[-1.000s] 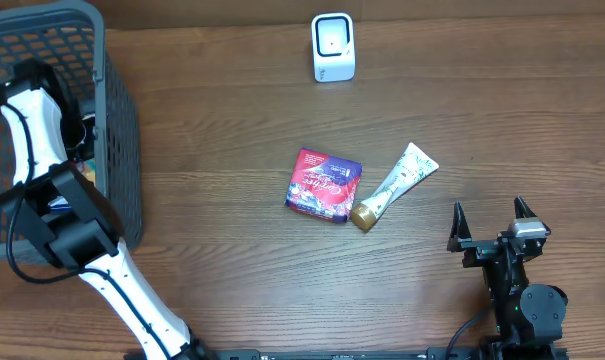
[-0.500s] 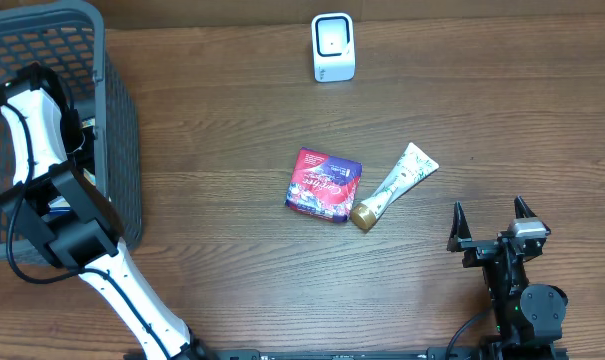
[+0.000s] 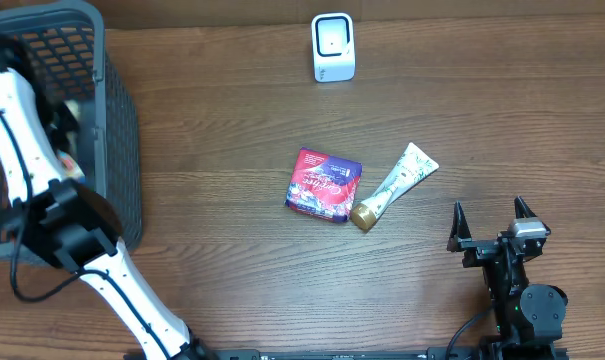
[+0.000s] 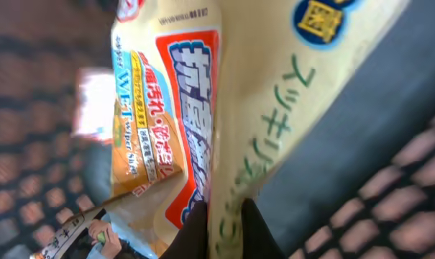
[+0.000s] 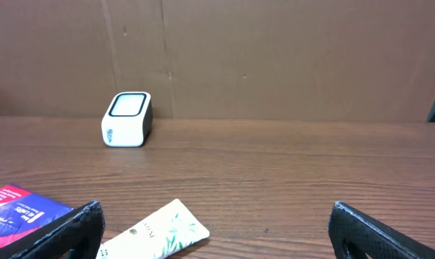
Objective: Scan the item barcode
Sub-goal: 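Reach the left gripper into the basket and grasp the yellow snack bag, then lift the yellow bag out and place it left of the box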
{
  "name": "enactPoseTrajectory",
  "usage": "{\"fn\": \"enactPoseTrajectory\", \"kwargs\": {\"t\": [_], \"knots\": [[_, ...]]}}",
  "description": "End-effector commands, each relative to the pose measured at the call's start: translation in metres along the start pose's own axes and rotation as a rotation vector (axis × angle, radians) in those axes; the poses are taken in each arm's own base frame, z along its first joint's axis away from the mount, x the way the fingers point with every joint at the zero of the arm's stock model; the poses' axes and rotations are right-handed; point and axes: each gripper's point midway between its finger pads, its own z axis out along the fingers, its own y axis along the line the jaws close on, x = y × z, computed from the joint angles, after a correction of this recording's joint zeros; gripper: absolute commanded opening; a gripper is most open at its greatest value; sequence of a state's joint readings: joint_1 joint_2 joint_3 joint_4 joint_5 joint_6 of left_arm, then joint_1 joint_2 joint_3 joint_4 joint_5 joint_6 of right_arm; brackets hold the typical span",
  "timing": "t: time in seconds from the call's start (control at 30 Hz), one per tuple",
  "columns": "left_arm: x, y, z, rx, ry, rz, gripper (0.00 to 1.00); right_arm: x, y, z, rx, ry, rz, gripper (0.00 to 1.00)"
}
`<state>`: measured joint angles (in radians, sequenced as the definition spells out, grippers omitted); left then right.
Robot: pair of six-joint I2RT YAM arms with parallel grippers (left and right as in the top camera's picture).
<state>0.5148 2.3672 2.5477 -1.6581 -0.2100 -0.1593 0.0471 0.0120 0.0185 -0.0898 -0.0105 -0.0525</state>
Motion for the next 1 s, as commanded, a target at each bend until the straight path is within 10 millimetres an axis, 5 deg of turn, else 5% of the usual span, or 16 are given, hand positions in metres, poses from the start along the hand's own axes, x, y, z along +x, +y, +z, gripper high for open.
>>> {"fn": "enactPoseTrajectory", "kwargs": {"t": [0.0, 0.23, 0.3, 0.47, 0.6, 0.73, 0.97], "knots": [[-0.016, 0.013, -0.093, 0.099, -0.258, -0.133, 0.04, 0.002, -0.003, 0.0, 0.013, -0.004, -0.001, 1.0], [0.002, 0.002, -0.222, 0.384, -0.562, -0.123, 0.04, 0.002, -0.003, 0.0, 0.013, -0.004, -0.001, 1.0], [0.02, -0.016, -0.258, 0.544, -0.608, -0.069, 0.04, 0.002, -0.003, 0.0, 0.013, -0.005, -0.001, 1.0], [0.067, -0.068, -0.308, 0.846, -0.584, 0.097, 0.04, 0.002, -0.003, 0.0, 0.013, -0.004, -0.001, 1.0], [0.108, -0.128, -0.329, 0.999, -0.526, 0.33, 0.04, 0.002, -0.003, 0.0, 0.013, -0.004, -0.001, 1.0], [0.147, -0.183, -0.329, 1.006, -0.456, 0.497, 0.04, 0.002, -0.003, 0.0, 0.013, -0.004, -0.001, 1.0], [0.233, -0.27, -0.278, 0.821, -0.249, 0.765, 0.04, 0.002, -0.003, 0.0, 0.013, -0.004, -0.001, 1.0]]}}
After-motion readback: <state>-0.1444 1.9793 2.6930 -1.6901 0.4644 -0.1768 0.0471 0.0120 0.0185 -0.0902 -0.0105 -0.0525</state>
